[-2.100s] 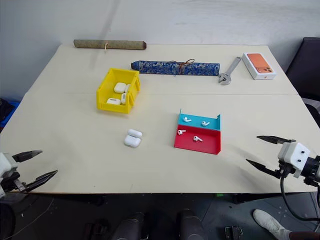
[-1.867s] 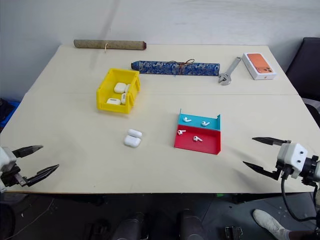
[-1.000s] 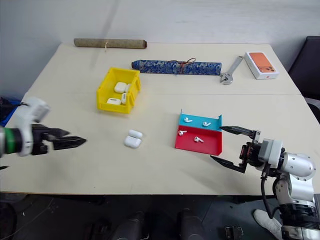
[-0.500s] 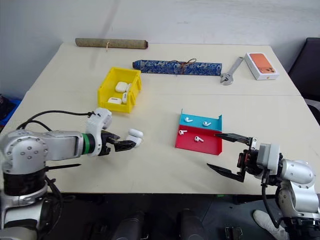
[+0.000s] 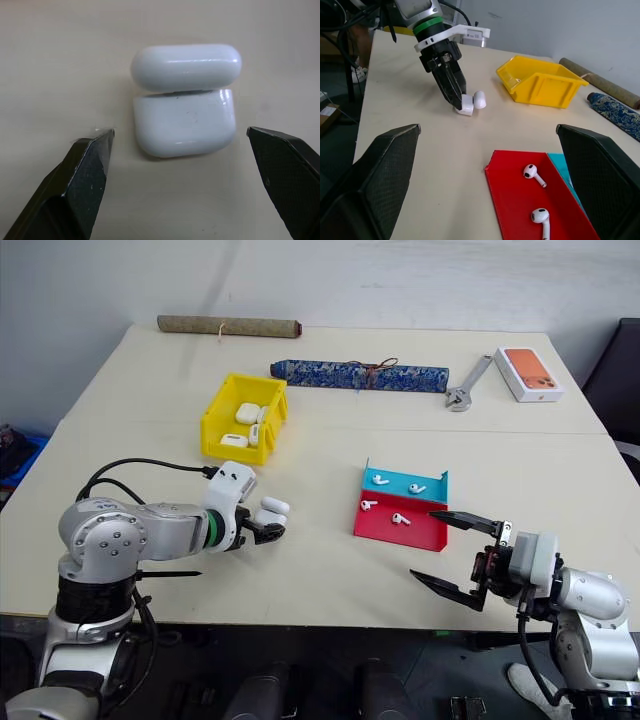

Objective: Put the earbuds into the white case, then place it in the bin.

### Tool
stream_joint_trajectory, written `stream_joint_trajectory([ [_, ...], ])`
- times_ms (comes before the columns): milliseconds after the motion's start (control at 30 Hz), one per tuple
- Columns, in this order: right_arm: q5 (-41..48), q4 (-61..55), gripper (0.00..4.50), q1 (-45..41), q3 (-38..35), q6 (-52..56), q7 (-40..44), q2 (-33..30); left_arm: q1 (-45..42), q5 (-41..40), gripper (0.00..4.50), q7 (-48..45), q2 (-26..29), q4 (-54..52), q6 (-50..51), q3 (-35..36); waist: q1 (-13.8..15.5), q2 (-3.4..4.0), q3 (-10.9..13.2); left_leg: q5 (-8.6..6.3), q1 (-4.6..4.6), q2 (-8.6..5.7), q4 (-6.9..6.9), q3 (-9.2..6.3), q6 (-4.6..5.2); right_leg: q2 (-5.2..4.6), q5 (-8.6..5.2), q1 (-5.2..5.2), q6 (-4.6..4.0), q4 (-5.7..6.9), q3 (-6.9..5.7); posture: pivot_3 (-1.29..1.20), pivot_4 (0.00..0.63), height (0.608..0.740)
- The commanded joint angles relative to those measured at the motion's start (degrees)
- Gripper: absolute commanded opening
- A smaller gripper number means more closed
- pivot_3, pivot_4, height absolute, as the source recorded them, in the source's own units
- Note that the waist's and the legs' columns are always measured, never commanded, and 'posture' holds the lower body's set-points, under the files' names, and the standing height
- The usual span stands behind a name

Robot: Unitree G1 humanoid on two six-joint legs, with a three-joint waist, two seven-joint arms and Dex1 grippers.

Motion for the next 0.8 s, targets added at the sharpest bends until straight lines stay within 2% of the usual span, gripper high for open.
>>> stream_joint_trajectory([
  [33,0.50,-2.63,4.46,0.90,-2.24,-0.64,-1.25,0.26,0.71,3.42,4.50,-0.96,-0.68,-0.22,-0.29,-0.49,0.06,0.00,0.00,0.00,0.01,0.00,0.00,0.00,0.00,-0.01,0.00,0.02,0.00,0.00,0.00,0.00,0.150,0.740],
  [367,0.63,-4.21,4.46,2.76,-2.19,-0.76,-2.32,0.16,0.92,10.45,4.50,-5.24,-4.81,1.05,-0.29,-1.76,0.27,0.03,-0.02,0.03,0.24,-0.04,0.00,-0.01,0.00,-0.02,0.00,0.27,0.00,-0.02,0.00,0.00,0.150,0.740],
  [467,0.64,-4.17,4.50,3.42,-2.21,-1.26,-2.18,0.38,1.69,11.14,3.90,-6.98,-3.68,0.46,-0.29,-2.59,0.23,0.03,-0.02,0.04,0.28,-0.04,0.00,-0.01,0.01,-0.02,0.00,0.31,0.00,-0.02,0.00,0.00,0.150,0.740],
  [600,0.61,-3.81,4.50,4.17,-2.20,-1.94,-1.74,0.61,2.48,13.49,2.72,-9.88,-3.09,-0.41,-0.91,-2.26,0.18,0.03,-0.02,0.03,0.28,-0.04,-0.04,-0.01,0.00,-0.01,0.00,0.31,0.00,-0.06,0.00,0.00,0.150,0.740],
  [700,0.64,-3.49,4.50,4.65,-2.23,-2.44,-1.52,0.65,4.53,13.77,1.88,-16.11,-0.40,-2.09,-6.80,1.53,0.15,0.03,-0.02,0.03,0.27,-0.04,-0.08,-0.01,-0.01,-0.01,0.00,0.31,0.00,-0.11,0.00,0.00,0.150,0.740],
  [800,0.44,-3.19,4.50,4.70,-2.43,-2.30,-1.59,0.39,9.13,12.59,1.88,-28.66,5.32,-0.54,-19.23,9.57,-0.23,0.03,-0.02,0.02,0.22,-0.01,-0.12,0.01,-0.03,0.00,0.00,0.21,0.00,-0.11,0.01,0.00,0.150,0.740],
])
